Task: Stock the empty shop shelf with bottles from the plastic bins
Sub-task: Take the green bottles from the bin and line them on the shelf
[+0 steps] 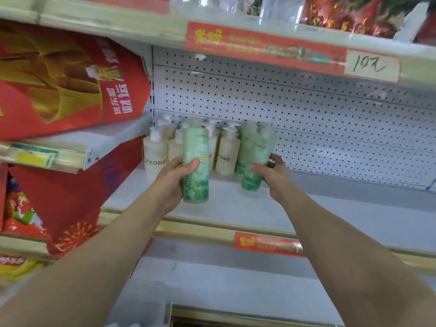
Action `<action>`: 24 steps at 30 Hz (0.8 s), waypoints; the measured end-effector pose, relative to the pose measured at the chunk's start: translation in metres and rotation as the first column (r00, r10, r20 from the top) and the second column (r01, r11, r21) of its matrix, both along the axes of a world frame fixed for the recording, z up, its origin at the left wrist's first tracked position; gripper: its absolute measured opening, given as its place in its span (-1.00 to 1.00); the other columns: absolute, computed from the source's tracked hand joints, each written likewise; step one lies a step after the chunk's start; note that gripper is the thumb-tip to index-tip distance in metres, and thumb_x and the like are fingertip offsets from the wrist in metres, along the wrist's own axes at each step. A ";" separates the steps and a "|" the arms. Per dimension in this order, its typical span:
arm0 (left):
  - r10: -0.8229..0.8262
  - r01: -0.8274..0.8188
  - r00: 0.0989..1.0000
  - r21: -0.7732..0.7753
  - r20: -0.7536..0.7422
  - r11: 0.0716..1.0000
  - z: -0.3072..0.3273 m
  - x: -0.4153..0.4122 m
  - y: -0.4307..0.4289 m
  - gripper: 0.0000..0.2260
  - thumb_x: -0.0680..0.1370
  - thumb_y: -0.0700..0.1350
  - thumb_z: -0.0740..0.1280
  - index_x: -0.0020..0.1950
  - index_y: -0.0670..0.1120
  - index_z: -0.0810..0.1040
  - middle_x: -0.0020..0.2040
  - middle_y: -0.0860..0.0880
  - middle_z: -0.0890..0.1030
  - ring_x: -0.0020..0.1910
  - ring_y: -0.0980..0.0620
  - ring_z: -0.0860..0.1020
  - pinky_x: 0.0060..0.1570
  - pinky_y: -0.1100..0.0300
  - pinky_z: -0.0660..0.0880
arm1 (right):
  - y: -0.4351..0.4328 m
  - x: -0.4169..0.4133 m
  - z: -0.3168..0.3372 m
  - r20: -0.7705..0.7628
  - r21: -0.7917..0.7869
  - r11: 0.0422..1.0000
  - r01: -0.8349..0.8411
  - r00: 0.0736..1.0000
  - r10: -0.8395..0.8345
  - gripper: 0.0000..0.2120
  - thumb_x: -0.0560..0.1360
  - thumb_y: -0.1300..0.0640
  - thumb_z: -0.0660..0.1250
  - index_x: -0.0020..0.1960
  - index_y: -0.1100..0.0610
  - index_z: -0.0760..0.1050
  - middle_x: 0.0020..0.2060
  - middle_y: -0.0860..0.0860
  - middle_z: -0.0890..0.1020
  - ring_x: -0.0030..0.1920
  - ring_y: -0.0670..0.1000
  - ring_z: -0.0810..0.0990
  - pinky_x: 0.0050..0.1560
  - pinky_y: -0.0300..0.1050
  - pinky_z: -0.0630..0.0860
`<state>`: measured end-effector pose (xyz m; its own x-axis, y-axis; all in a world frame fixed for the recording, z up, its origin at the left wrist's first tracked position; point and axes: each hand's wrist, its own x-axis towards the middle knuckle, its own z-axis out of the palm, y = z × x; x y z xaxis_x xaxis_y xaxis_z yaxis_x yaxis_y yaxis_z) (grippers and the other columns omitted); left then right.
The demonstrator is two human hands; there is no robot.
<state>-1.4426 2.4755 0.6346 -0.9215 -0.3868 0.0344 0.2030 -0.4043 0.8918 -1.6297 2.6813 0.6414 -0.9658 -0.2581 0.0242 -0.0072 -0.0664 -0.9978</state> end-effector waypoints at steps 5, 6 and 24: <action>0.019 -0.019 1.000 0.029 -0.003 0.999 -0.007 -0.025 0.014 -0.59 0.37 -0.07 0.51 0.16 -0.11 0.52 0.07 -0.10 0.69 0.13 -0.13 0.65 0.02 -0.03 0.58 | -0.003 -0.024 -0.012 -0.039 0.038 0.999 -0.035 0.999 0.037 -0.42 0.31 0.39 0.58 0.18 0.00 0.45 0.09 0.14 0.66 0.06 0.12 0.66 0.03 0.03 0.59; 0.015 -0.015 1.000 0.025 -0.006 1.000 -0.009 -0.030 0.018 -0.61 0.37 -0.07 0.51 0.14 -0.11 0.53 0.05 -0.09 0.70 0.11 -0.12 0.66 0.01 -0.02 0.58 | -0.004 -0.027 -0.015 -0.057 0.054 0.998 -0.037 0.998 0.040 -0.42 0.30 0.39 0.59 0.17 0.00 0.46 0.09 0.12 0.66 0.06 0.11 0.66 0.03 0.01 0.60; -0.022 0.021 0.999 -0.024 -0.023 0.999 -0.010 -0.074 0.050 -0.39 0.40 -0.09 0.46 0.40 -0.23 0.41 0.24 -0.20 0.61 0.23 -0.18 0.59 0.28 -0.15 0.48 | -0.025 -0.067 -0.031 -0.121 0.220 0.972 -0.077 0.987 0.105 -0.38 0.30 0.18 0.65 0.29 0.05 0.47 0.03 -0.07 0.67 0.10 0.01 0.65 0.18 -0.06 0.58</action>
